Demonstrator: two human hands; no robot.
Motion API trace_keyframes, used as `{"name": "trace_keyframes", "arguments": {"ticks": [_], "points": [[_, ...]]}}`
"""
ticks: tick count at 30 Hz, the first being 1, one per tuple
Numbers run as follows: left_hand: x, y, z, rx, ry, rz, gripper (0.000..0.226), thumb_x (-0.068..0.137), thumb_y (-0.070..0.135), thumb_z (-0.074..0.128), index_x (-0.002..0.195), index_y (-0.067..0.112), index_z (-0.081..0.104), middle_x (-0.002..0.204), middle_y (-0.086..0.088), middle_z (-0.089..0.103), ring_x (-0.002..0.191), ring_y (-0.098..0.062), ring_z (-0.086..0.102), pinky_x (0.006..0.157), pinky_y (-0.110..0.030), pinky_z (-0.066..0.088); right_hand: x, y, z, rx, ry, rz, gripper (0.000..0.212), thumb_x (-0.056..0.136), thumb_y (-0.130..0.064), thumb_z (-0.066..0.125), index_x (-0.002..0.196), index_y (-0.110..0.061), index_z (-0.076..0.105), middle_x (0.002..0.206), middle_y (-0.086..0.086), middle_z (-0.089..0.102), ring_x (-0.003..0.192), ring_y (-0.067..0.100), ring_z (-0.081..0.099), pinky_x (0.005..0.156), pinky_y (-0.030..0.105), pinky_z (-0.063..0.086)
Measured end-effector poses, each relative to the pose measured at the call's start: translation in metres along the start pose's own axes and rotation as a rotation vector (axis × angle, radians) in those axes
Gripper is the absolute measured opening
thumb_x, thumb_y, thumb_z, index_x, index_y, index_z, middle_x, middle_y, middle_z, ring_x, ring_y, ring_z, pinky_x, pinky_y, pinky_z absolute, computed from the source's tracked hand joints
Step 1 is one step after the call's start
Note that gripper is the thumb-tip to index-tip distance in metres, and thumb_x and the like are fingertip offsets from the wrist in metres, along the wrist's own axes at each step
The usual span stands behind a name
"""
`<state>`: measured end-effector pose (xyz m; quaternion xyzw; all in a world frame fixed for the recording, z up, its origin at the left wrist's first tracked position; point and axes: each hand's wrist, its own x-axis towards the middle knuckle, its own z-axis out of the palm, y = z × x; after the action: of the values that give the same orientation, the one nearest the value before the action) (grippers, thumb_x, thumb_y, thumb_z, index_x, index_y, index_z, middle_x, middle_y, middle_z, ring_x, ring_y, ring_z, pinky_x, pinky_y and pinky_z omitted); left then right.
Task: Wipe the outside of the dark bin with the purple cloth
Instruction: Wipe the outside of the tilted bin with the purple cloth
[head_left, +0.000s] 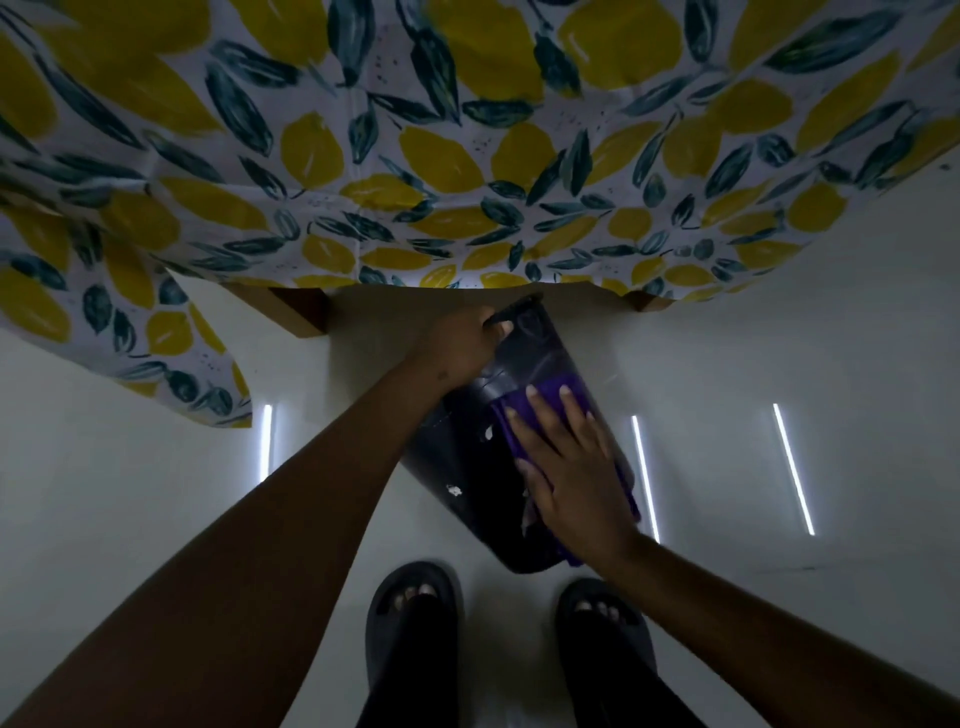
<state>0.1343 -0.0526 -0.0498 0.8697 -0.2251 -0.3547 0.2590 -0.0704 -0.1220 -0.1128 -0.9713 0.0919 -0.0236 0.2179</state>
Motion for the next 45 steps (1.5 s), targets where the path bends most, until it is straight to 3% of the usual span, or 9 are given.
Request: {"name": "trace_keyframes", "arguments": {"ticks": [3,8,14,17,22,28,34,38,45], "points": [[-0.010,-0.006,-0.003,-0.050,0.000,0.072,0.029,0.097,0.030,0.048,0.110,0.006,0.058,0.095,-0.007,0.060,0.094,-0.023,0.058,0.075,-0.028,0.038,0.015,0.008,-0.005,0.073,0.028,0.013,0.050,0.100,-0.039,0.031,0.150,-0.031,0.026,0.159,-0.002,0.024,0.148,0.024,0.013,0.115,0.044,0.024],[-0.032,-0.022,-0.006,-0.105,0.026,0.059,0.032,0.098,0.028,0.045,0.125,0.012,0.052,0.115,-0.004,0.061,0.103,-0.012,0.053,0.084,-0.023,0.034,0.070,0.031,0.004,0.440,0.006,0.414,0.057,0.093,-0.056,0.023,0.142,-0.030,0.039,0.142,-0.001,0.049,0.129,0.019,0.046,0.103,0.048,0.042],[-0.020,-0.025,-0.003,-0.112,0.045,0.042,0.034,0.099,0.027,0.043,0.125,0.007,0.052,0.121,-0.018,0.061,0.114,-0.030,0.055,0.084,-0.026,0.035,0.007,-0.014,0.005,0.033,-0.026,-0.047,0.049,0.101,-0.040,0.030,0.150,-0.035,0.024,0.160,-0.008,0.017,0.149,0.022,0.004,0.118,0.044,0.012],[-0.022,-0.025,-0.004,-0.139,0.043,0.054,0.034,0.100,0.026,0.042,0.127,0.008,0.052,0.124,-0.014,0.060,0.116,-0.027,0.054,0.083,-0.021,0.033,0.032,0.000,0.004,0.066,-0.015,-0.048,0.046,0.102,-0.038,0.030,0.148,-0.033,0.030,0.159,-0.007,0.023,0.148,0.023,0.011,0.116,0.044,0.020],[-0.024,-0.028,-0.001,-0.118,0.086,0.057,0.031,0.099,0.027,0.043,0.123,0.012,0.056,0.112,-0.005,0.062,0.104,-0.018,0.056,0.080,-0.020,0.034,0.081,0.013,-0.004,0.355,-0.004,0.260,0.051,0.099,-0.035,0.027,0.148,-0.021,0.034,0.155,0.007,0.033,0.144,0.025,0.026,0.114,0.046,0.029],[-0.018,-0.035,-0.001,-0.140,0.065,0.043,0.030,0.099,0.027,0.042,0.119,0.010,0.056,0.116,-0.015,0.064,0.107,-0.027,0.058,0.086,-0.030,0.040,0.012,-0.016,0.006,-0.056,-0.096,-0.161,0.050,0.099,-0.039,0.036,0.148,-0.039,0.026,0.160,-0.009,0.019,0.149,0.026,0.008,0.116,0.044,0.012],[-0.024,-0.033,-0.008,-0.310,-0.038,0.070,0.026,0.097,0.023,0.047,0.118,0.014,0.059,0.113,-0.008,0.067,0.103,-0.021,0.063,0.088,-0.033,0.046,0.043,-0.008,-0.002,-0.004,-0.060,-0.038,0.046,0.102,-0.042,0.025,0.148,-0.036,0.030,0.160,-0.010,0.020,0.149,0.021,0.008,0.116,0.043,0.016],[-0.041,-0.055,-0.001,-0.098,0.092,0.060,0.025,0.096,0.035,0.048,0.107,0.016,0.060,0.103,-0.007,0.068,0.096,-0.023,0.062,0.077,-0.028,0.042,0.043,0.012,-0.005,0.057,-0.017,0.076,0.048,0.102,-0.039,0.028,0.149,-0.033,0.027,0.159,-0.005,0.023,0.148,0.024,0.012,0.112,0.052,0.028],[-0.027,-0.045,0.006,-0.008,0.186,0.095,0.035,0.097,0.037,0.044,0.122,0.015,0.056,0.120,-0.010,0.066,0.111,-0.027,0.059,0.085,-0.025,0.040,-0.033,0.016,0.011,-0.337,-0.127,-0.295,0.060,0.092,-0.039,0.045,0.149,-0.038,0.027,0.161,-0.005,0.018,0.147,0.032,0.011,0.111,0.054,0.026]]}}
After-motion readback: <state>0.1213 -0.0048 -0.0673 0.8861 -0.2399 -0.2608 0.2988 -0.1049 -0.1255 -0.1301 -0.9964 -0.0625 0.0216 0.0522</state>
